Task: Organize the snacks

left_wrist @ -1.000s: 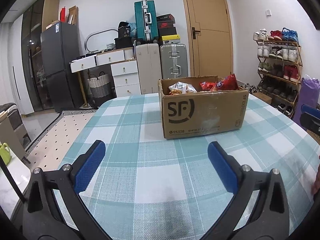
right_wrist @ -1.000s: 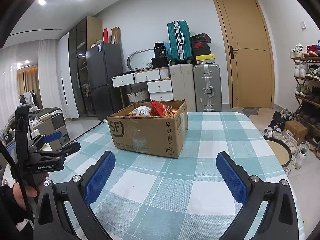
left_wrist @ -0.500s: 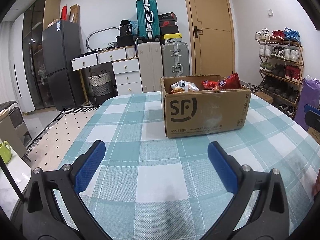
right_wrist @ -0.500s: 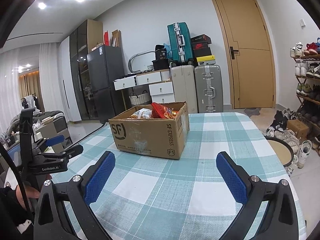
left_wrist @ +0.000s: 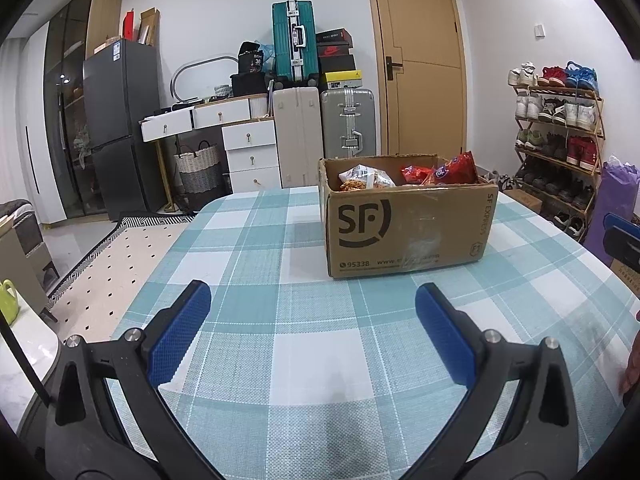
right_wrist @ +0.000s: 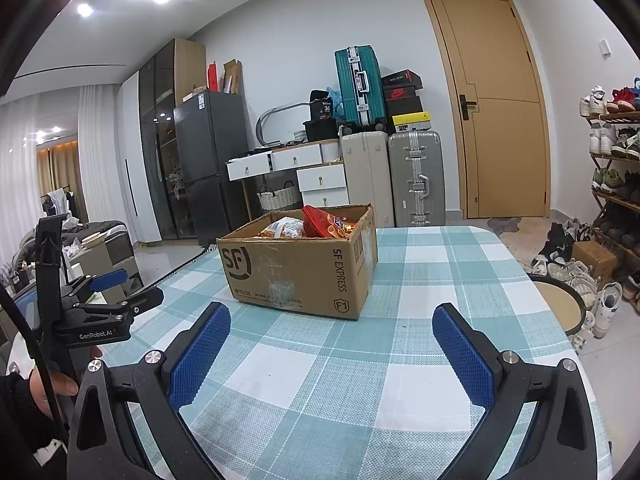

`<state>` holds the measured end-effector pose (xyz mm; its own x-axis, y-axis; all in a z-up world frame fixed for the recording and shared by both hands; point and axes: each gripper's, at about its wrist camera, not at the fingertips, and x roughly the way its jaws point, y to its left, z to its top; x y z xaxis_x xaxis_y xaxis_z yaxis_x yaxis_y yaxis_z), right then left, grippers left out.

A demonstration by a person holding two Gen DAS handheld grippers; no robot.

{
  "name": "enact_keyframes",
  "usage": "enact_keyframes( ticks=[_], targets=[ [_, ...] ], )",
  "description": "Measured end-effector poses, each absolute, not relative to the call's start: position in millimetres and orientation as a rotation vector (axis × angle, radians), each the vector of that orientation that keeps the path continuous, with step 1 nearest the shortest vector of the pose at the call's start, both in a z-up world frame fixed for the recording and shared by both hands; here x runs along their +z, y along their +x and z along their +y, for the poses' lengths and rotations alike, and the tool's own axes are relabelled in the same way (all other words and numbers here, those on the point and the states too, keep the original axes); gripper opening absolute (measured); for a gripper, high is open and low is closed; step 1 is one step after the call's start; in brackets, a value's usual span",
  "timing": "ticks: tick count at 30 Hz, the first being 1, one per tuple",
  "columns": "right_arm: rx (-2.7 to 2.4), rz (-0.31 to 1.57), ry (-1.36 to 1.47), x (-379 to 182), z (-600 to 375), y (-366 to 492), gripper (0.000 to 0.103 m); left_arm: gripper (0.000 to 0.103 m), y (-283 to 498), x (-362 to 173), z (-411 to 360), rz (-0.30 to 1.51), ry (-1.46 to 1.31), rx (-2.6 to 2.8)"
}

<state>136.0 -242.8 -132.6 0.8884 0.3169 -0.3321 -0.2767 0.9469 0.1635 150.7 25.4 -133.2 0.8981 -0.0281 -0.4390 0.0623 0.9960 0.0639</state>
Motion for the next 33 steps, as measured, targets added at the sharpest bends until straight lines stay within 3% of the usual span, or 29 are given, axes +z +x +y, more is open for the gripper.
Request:
enact_keyframes(
  ticks=[33],
  targets=[
    [0.308, 0.363, 0.113, -132.2, -244.1, 135.5, 0.103, 0.102, 139.9, -128.6, 20.1, 0.398, 0.054, -0.069]
  ],
)
